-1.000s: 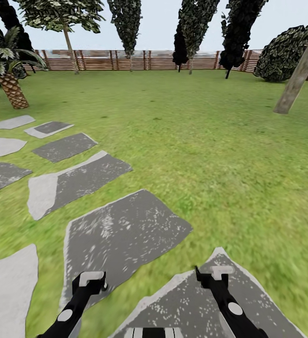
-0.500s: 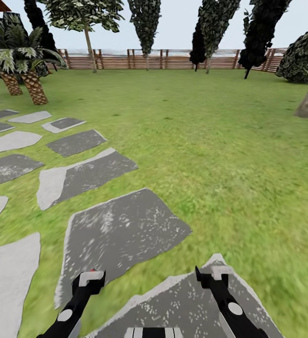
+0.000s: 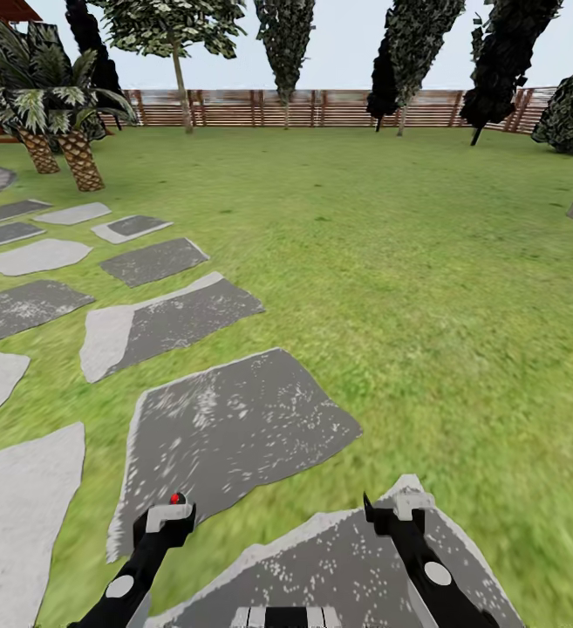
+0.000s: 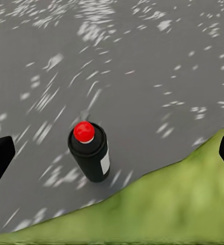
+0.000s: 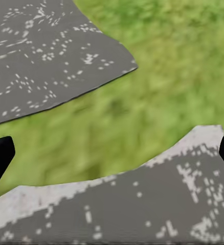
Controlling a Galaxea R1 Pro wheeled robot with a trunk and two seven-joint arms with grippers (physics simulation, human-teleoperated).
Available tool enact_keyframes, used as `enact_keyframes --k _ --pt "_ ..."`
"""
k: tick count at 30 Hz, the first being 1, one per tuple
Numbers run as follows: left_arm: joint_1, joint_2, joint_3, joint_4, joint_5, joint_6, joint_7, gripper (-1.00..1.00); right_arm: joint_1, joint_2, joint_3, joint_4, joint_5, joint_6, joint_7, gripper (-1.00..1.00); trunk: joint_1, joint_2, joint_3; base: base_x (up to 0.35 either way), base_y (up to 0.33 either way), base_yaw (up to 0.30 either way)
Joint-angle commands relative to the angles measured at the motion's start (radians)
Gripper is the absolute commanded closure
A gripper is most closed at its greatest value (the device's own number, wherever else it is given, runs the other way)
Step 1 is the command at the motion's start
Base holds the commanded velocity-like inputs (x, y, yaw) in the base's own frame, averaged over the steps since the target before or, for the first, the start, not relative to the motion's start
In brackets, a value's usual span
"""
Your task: In the garden, pick up the pesticide atomizer on the floor and spray pesticide onto both trees until each tree trunk is fully covered.
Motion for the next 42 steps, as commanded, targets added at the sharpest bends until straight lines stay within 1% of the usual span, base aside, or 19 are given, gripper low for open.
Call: enact_keyframes --k 1,25,37,42 --pt "0.0 0.0 0.0 0.0 0.0 0.0 0.0 -1.0 0.0 0.0 0.0 0.0 0.0 0.0 0.0 -1.0 0.0 0.0 -0.005 0.0 -0.001 0.001" --pt "-0.002 0.003 0.002 0.0 0.001 -0.001 0.001 -1.0 0.0 0.0 0.0 0.0 0.001 0.002 0.0 -1.0 0.011 -0.006 -0.133 0.0 0.0 0.0" --pt "0.001 0.002 0.001 0.0 0.001 -0.002 0.001 -1.0 0.0 0.0 0.0 0.0 0.001 0.002 0.0 -1.0 0.011 -0.006 -0.152 0.011 0.005 0.0" --pt "0.002 0.002 0.002 0.0 0.0 -0.002 0.001 -1.0 0.0 0.0 0.0 0.0 0.001 0.0 0.0 -1.0 0.011 -0.006 -0.154 0.113 0.09 0.0"
